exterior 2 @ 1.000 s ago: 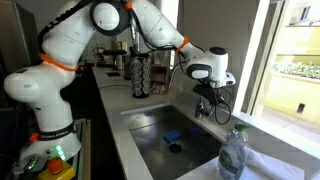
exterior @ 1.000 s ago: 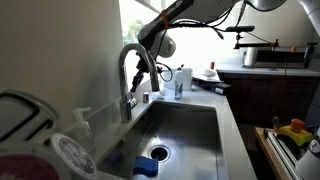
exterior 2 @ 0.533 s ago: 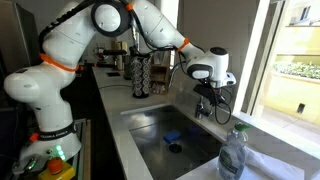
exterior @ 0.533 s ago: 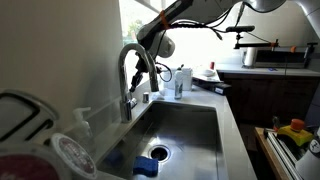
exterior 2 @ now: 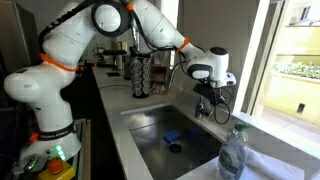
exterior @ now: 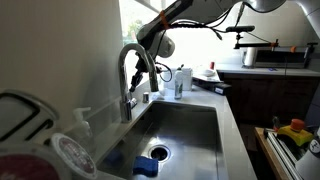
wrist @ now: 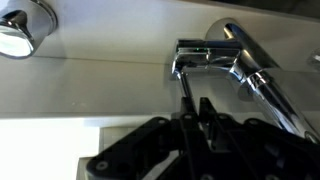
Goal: Close the tap
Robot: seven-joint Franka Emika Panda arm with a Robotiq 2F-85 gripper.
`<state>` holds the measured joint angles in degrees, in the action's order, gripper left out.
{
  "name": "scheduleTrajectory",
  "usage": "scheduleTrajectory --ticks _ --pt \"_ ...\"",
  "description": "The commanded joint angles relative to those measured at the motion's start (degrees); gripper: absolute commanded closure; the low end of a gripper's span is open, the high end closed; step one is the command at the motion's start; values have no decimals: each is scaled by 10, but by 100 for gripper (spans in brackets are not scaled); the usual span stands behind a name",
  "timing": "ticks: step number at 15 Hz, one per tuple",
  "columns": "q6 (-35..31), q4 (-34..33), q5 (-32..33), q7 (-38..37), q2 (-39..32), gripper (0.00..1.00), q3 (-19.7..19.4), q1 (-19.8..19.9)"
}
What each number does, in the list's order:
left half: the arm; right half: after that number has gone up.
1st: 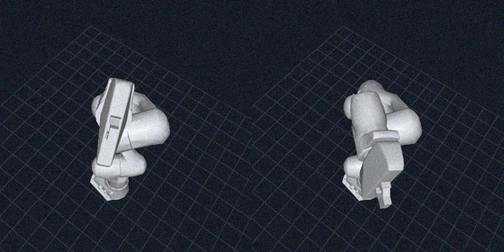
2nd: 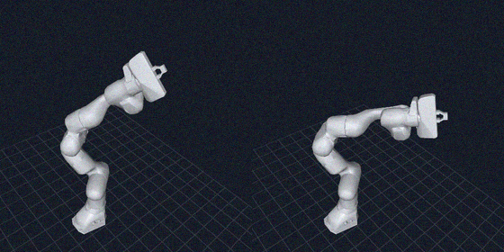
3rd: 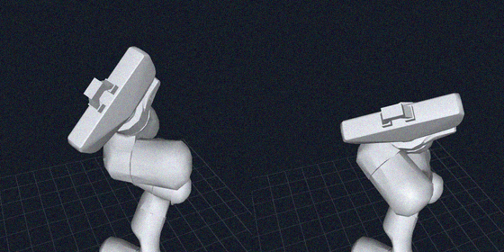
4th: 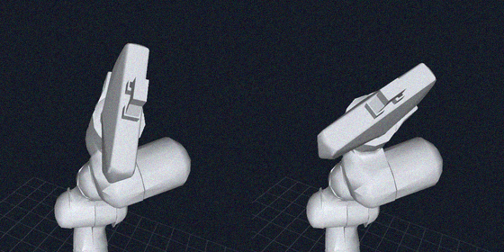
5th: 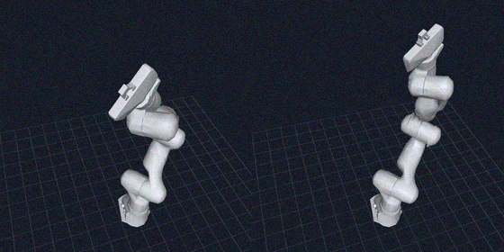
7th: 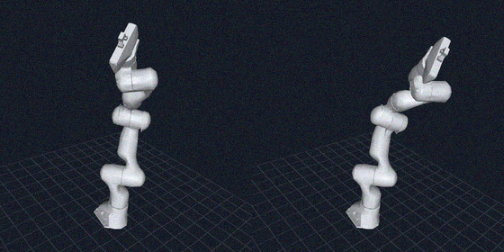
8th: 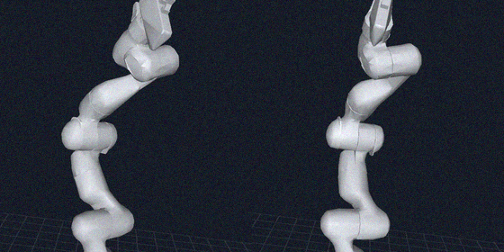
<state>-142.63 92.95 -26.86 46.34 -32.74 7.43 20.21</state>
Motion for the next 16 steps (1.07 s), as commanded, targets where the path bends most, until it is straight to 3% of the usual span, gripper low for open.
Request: scheduleTrajectory --ticks 1,16 --pt "-5 -26 -10 -25 -17 97 11 -11" --pt "-4 -65 -1 -61 -44 97 15 -12"
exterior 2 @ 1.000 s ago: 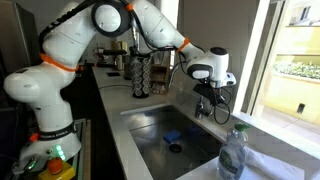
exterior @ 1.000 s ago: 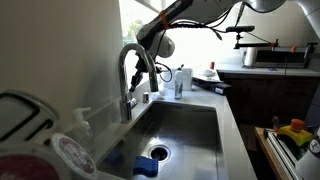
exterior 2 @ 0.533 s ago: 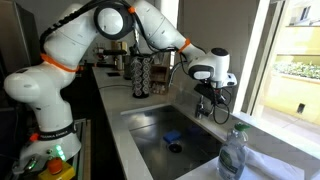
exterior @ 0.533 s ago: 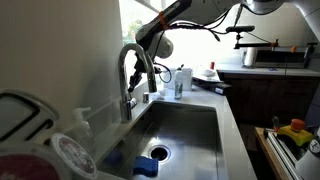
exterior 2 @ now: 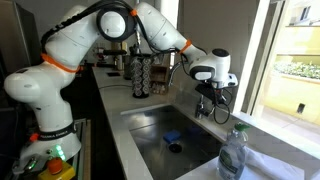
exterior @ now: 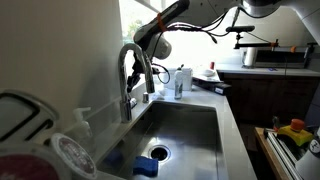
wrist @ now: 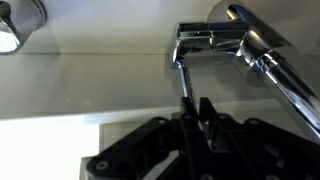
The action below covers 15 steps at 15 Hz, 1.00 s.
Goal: Close the tap
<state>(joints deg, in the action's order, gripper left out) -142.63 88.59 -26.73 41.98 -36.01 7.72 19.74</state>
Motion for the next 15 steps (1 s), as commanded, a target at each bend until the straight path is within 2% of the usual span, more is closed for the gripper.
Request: scheduleTrajectory --ticks 1,15 --pt "-5 -21 -2 -18 -11 97 12 -7" --pt "-15 8 13 -22 13 97 0 -8"
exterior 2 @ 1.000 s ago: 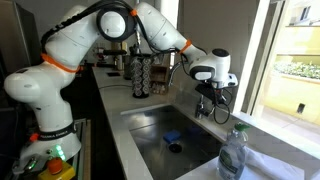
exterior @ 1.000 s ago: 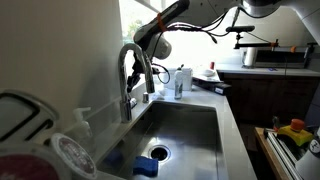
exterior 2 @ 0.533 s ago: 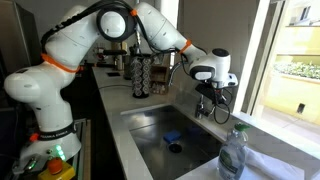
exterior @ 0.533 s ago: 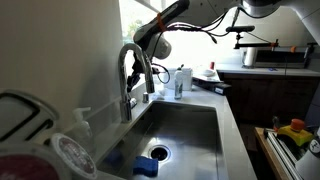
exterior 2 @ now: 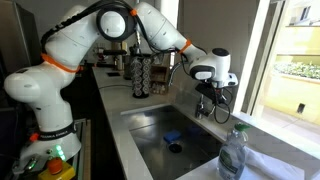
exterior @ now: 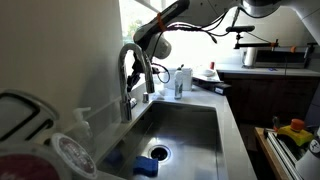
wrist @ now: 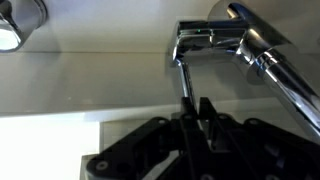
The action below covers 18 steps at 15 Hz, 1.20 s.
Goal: Close the tap
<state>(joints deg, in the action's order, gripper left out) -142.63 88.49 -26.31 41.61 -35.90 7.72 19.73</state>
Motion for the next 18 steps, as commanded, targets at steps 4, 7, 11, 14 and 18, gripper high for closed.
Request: scheduleTrajectory --ticks 4,7,11,14,18 --pt "-17 24 24 -18 31 88 -7 -11" --pt "-18 33 41 -24 47 60 -17 -16" --pt "-4 49 83 -50 69 31 -37 -26" --pt "6 69 113 -70 89 9 -52 -32" --pt "24 110 148 -92 125 0 -72 -36"
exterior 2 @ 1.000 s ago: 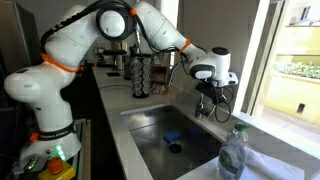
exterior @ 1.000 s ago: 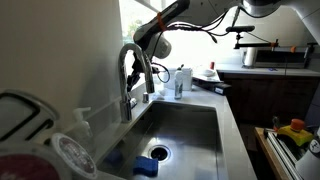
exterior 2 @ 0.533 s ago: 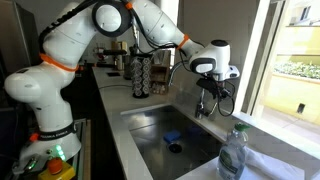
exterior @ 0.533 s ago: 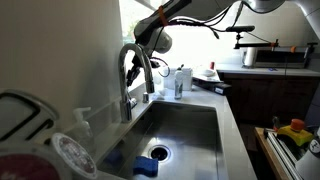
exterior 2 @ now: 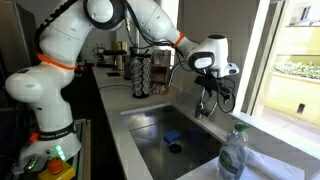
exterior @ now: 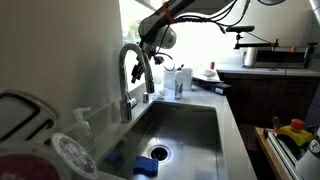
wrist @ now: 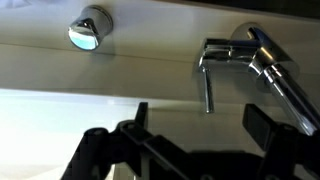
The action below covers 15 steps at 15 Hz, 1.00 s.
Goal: Close the tap
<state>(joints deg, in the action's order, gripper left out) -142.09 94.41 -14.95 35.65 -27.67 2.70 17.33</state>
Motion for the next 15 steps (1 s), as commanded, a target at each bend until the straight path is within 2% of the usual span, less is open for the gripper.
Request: scheduleTrajectory --ticks 1,6,15 --pt "22 64 44 -42 56 0 -28 -14" --pt "41 126 62 -46 114 0 -40 -12" --pt "56 242 52 -23 207 0 -58 -17"
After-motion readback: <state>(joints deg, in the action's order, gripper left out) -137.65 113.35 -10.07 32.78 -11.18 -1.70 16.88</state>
